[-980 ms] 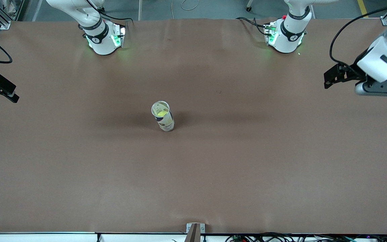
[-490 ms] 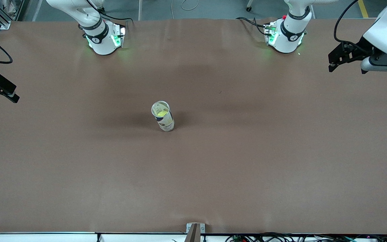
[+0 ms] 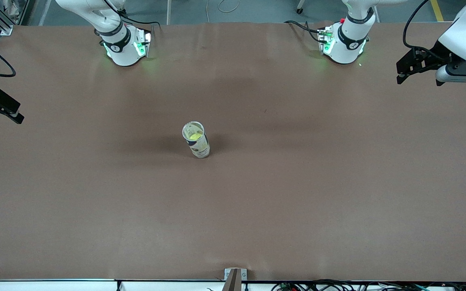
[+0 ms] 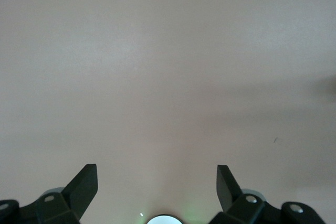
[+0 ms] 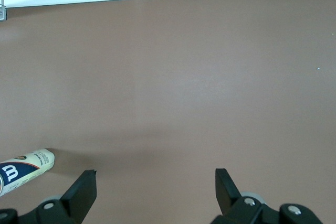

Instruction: Insert tennis ball vertically with right arm

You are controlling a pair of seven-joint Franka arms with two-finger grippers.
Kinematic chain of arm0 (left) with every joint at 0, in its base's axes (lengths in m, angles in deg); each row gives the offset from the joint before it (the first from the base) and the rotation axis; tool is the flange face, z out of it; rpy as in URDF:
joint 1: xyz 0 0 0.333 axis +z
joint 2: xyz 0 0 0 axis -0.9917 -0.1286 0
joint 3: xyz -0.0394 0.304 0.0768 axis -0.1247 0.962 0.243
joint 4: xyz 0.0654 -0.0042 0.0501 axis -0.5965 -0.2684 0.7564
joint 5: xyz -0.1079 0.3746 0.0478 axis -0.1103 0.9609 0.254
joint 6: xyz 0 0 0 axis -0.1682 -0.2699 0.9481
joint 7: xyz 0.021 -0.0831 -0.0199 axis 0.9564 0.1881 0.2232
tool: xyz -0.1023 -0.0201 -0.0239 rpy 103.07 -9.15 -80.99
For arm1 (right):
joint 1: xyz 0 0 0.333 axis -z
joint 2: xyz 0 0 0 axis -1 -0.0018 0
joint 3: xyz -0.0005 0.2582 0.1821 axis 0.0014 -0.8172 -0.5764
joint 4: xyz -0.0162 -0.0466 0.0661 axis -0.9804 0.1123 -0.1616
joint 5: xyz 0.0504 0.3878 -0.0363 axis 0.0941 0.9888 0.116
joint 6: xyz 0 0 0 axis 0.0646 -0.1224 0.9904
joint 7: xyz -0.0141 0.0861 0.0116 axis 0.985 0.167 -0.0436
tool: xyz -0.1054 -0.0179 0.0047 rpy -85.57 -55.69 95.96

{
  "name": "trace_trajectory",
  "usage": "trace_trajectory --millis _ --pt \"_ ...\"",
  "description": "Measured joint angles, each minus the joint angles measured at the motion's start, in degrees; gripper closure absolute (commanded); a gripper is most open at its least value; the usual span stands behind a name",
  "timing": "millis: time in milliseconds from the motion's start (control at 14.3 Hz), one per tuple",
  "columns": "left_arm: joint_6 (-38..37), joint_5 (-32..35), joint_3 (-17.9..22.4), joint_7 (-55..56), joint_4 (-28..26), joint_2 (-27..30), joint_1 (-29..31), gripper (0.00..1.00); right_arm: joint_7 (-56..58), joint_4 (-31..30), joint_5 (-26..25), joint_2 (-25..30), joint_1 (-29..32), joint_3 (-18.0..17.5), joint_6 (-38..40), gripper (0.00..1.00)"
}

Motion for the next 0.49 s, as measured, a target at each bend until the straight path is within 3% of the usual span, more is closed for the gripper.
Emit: trace_trajectory --millis 490 --pt "-1.47 0.00 0.04 2.85 -0.01 0.02 0.00 0.00 0.00 -0.19 0.00 -0.02 0.00 0.00 0.00 0.00"
